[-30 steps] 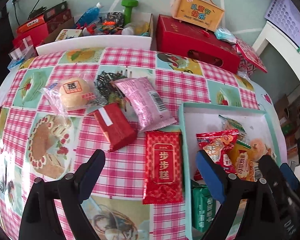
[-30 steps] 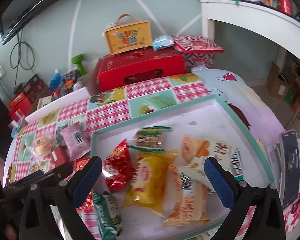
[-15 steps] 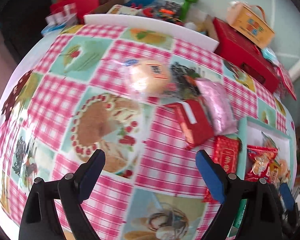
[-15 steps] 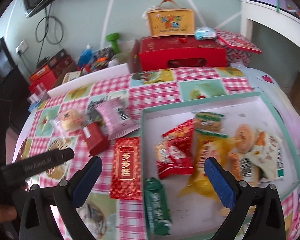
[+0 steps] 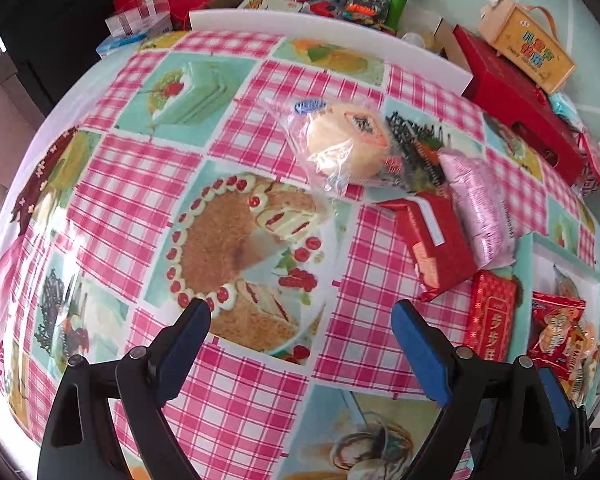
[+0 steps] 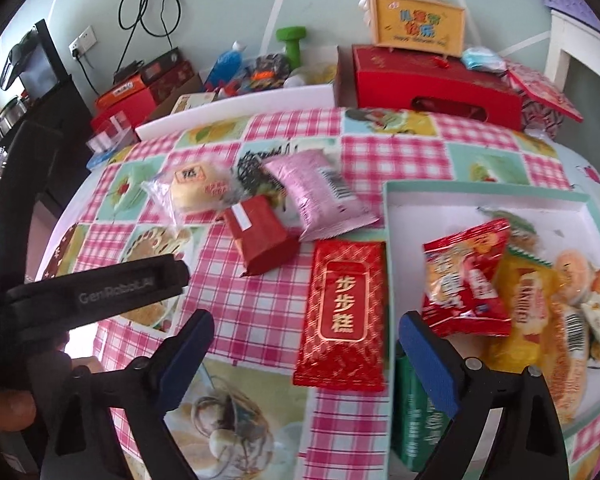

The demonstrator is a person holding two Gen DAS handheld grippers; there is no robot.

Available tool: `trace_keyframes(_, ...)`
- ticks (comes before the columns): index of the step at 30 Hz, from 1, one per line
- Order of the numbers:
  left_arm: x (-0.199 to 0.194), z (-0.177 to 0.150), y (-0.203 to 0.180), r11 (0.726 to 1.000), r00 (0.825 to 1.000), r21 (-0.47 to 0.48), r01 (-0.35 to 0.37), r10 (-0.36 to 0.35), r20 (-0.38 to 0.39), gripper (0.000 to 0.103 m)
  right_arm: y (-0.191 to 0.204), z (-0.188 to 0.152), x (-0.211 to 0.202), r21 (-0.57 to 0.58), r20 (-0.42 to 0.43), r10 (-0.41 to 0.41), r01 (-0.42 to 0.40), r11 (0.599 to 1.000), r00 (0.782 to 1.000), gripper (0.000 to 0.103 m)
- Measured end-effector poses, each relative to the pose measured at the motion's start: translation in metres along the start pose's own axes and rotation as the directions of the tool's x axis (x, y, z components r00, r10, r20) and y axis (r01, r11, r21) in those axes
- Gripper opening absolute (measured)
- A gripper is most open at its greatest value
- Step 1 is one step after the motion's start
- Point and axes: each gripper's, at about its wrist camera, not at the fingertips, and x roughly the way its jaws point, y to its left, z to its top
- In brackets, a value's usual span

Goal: Organize snacks

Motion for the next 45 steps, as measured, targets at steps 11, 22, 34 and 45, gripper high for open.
trace_keyframes(11, 0.011, 0.001, 0.008, 1.0, 1.0, -0.025, 0.012, -0.013, -0.025, 0.092, 0.001, -0.003, 0.028, -0.01, -0.062, -0.042, 0.041, 0.999, 0.997, 0.081)
trace_keyframes(22, 0.006, 0.001, 0.011, 0.999, 1.0, -0.04, 0.022, -0.022, -0.008, 0.092, 0.009, -0.005, 0.038, -0.065, -0.066, -0.035, 0.031, 0.997, 0.997, 0.079)
trace_keyframes(34, 0.0, 0.002, 0.021, 0.997, 0.999, -0.066, 0.05, -0.05, -0.004, 0.092, 0.015, -0.005, 0.035, -0.055, -0.07, 0.101, -0.105, 0.993, 0.992, 0.079)
trace_keyframes(45, -0.001, 0.004, 0.037, 0.989, 0.995, -0.111, 0.095, -0.096, -0.004, 0.092, 0.004, -0.003, 0.022, -0.021, -0.043, 0.087, -0.088, 0.996, 0.995, 0.071)
